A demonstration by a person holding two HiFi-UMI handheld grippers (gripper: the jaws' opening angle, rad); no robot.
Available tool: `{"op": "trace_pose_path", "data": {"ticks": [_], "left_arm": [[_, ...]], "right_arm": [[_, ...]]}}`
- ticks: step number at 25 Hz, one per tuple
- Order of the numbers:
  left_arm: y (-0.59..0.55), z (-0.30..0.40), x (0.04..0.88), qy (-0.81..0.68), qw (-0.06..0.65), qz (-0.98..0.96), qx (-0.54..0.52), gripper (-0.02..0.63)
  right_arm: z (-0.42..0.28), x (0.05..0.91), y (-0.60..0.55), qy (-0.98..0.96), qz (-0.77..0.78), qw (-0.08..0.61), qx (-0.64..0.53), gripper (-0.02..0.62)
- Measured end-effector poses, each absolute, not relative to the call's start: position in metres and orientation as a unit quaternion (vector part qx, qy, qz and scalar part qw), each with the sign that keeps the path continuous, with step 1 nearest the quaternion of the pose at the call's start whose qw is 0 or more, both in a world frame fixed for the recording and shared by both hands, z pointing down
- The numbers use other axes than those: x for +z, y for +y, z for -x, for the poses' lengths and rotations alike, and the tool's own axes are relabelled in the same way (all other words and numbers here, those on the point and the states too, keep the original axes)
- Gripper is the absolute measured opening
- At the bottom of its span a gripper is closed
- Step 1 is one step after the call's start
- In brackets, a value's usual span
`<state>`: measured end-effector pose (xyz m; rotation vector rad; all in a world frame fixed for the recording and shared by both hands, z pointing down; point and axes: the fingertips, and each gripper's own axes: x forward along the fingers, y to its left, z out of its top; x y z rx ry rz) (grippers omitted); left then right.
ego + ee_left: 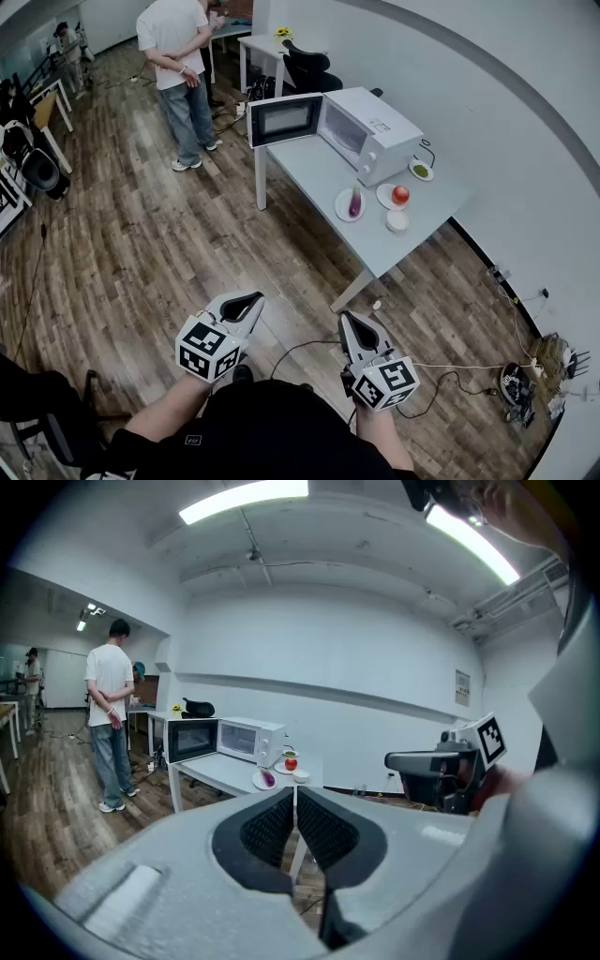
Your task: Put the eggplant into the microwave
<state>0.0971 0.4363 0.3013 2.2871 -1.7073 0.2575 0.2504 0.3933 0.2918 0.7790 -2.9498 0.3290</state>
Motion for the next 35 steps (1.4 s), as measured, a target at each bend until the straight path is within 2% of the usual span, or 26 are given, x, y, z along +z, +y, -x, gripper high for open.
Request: {"op": "trace_pose_path", "data": {"ticks": [10, 23, 35], "left_arm": [[0.443, -0.078, 0.3, -0.585, 0.134, -0.795, 0.084, 0.02], [0.472, 0.015, 0.303, -0.58, 0.132, -0.801, 0.067, 0.02], [0.471, 0.054, 0.305, -0.577, 0.126, -0.805, 0.05, 0.02]], "right_arm": [[-0.225, 0.295, 0.402, -0.96, -0.255, 0.047, 0.11, 0.014], [-0.117, 0.288, 0.438, -0.966, -0.225, 0.031, 0.122, 0.015], [-0.088, 0.292, 0.432, -0.961, -0.241, 0.035, 0.13, 0.017]]}}
